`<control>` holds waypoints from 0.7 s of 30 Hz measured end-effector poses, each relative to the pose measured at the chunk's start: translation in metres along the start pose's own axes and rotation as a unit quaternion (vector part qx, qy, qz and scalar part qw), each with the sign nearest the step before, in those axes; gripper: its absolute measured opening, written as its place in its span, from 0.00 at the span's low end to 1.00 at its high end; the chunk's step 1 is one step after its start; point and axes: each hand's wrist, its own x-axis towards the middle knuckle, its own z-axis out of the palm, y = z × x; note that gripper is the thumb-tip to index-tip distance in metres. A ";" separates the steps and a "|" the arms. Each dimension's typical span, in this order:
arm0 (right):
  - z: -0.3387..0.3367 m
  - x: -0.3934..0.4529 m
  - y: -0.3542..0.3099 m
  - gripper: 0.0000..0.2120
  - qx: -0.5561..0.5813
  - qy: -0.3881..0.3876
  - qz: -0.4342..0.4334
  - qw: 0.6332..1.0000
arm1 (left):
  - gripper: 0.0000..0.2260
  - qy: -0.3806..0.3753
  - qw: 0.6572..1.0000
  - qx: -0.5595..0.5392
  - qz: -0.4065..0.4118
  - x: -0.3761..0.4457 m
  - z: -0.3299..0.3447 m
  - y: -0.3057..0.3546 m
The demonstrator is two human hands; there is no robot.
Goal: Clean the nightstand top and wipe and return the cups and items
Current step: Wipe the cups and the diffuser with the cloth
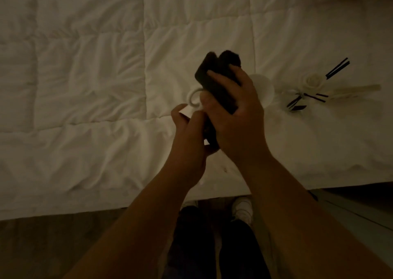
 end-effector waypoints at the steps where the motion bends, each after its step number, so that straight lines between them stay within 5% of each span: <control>1: -0.002 0.007 -0.001 0.20 -0.009 0.007 0.022 1.000 | 0.32 -0.014 1.000 0.019 -0.003 -0.002 -0.002 -0.001; 4: -0.014 0.027 0.001 0.19 0.102 -0.087 0.132 0.982 | 0.20 -0.024 1.000 0.015 0.005 -0.005 -0.012 0.003; 7: -0.029 0.029 0.007 0.23 0.305 -0.195 0.237 0.902 | 0.26 -0.041 0.998 -0.040 0.010 -0.009 -0.016 0.010; 13: -0.013 -0.002 0.016 0.21 0.548 -0.098 0.262 0.788 | 0.30 0.019 0.961 -0.270 -0.058 -0.012 0.007 0.002; 15: -0.005 -0.008 0.016 0.21 0.527 -0.037 0.283 0.801 | 0.34 0.026 0.953 -0.299 -0.051 -0.012 0.019 0.000; 18: 0.000 -0.016 0.011 0.19 0.430 0.019 0.252 0.866 | 0.34 0.074 0.951 -0.297 -0.043 -0.010 0.028 0.000; 21: 0.003 -0.031 0.005 0.18 0.309 0.015 0.188 0.932 | 0.36 0.148 0.976 -0.153 -0.040 0.005 0.024 0.007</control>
